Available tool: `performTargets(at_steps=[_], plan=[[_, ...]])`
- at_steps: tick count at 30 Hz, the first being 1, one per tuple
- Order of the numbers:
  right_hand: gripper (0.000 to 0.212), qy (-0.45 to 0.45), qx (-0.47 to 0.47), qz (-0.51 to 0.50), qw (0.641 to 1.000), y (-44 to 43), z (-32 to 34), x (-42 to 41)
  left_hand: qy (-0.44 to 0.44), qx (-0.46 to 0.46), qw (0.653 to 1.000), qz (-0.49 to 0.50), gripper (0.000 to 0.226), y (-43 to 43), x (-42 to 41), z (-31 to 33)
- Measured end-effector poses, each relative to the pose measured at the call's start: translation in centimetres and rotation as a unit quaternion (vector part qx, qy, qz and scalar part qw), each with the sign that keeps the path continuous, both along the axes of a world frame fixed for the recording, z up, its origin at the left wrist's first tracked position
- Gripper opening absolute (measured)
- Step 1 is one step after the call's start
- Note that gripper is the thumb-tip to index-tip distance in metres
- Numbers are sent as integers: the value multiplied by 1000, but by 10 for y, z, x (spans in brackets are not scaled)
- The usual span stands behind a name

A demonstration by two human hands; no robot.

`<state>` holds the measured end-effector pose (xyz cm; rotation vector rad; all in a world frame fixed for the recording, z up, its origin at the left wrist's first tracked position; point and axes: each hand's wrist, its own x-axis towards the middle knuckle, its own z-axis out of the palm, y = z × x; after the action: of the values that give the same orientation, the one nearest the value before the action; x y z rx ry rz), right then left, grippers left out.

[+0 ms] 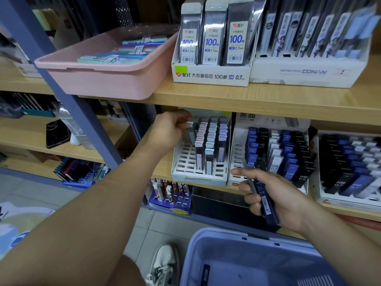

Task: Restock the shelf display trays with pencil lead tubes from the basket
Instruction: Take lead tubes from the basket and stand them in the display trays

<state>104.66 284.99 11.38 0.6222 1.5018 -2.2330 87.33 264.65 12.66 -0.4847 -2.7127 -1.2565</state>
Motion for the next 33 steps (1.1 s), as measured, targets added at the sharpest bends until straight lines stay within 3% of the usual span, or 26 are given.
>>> performTargets(at_steps=[6,17,28,31,33], plan=[[29,3,5,3,1000,1,-1,0,28,-38,999,17,26,-6,-3,-1],[31,14,-40,-9,999,-6,-2,2,121,-294,947,-46,56,3,-11,-25],[29,26,-60,-23,998,-3,3,11,82,-276,955,-67,56,7,2,-11],[26,39,-41,-10,998,-2,7,15,108,-248,962,-37,39,3,18,8],[28,51,-18,2,999,-1,8,16,81,-220,970,-59,29,6,35,27]])
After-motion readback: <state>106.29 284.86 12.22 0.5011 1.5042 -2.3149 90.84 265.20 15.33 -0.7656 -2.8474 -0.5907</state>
